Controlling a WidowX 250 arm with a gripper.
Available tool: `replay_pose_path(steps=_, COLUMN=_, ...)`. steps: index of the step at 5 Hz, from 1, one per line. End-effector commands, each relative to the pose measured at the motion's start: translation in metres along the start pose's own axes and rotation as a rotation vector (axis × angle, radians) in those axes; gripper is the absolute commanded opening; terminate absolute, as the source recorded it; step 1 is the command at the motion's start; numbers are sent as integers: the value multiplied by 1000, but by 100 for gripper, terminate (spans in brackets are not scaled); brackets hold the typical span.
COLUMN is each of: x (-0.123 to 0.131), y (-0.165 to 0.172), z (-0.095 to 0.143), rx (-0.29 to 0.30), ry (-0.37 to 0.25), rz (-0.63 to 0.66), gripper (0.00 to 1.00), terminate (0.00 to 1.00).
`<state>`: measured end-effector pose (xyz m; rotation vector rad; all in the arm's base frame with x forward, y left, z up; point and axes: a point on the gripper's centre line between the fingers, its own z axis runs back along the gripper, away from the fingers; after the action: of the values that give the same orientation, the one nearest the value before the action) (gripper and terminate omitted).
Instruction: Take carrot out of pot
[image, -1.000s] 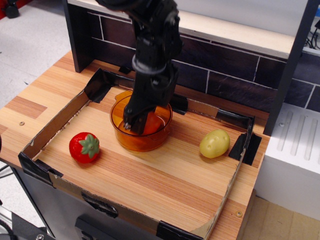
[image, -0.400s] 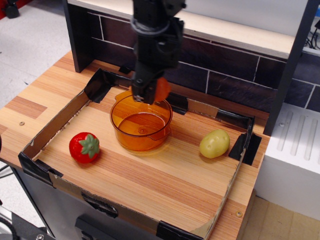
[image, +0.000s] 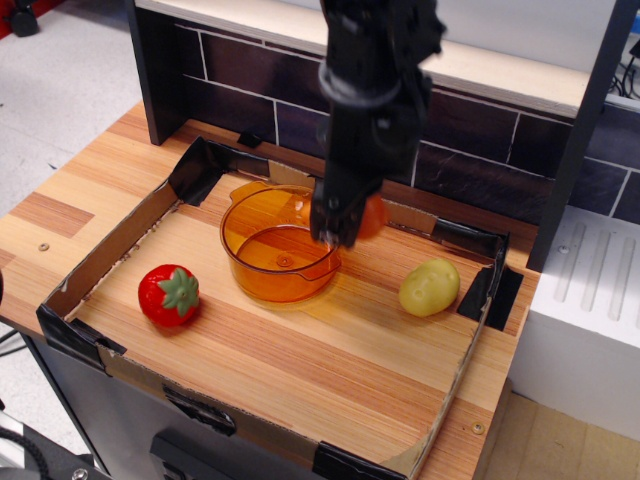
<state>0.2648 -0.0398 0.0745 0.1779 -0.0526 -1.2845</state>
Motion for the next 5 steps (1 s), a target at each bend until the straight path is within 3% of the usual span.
replay_pose_path(steps=1, x=25, y=-63, z=-1, rx=-28, ry=-1, rz=-94, gripper=0, terminate=0)
replay_pose_path(steps=4, x=31, y=-72, z=-50, rx=-50, ry=63, rz=-30, gripper=0, terminate=0)
replay_pose_path(steps=5, x=30, y=-74, z=-50, rx=-58, ry=73, rz=-16, gripper=100, terminate=0)
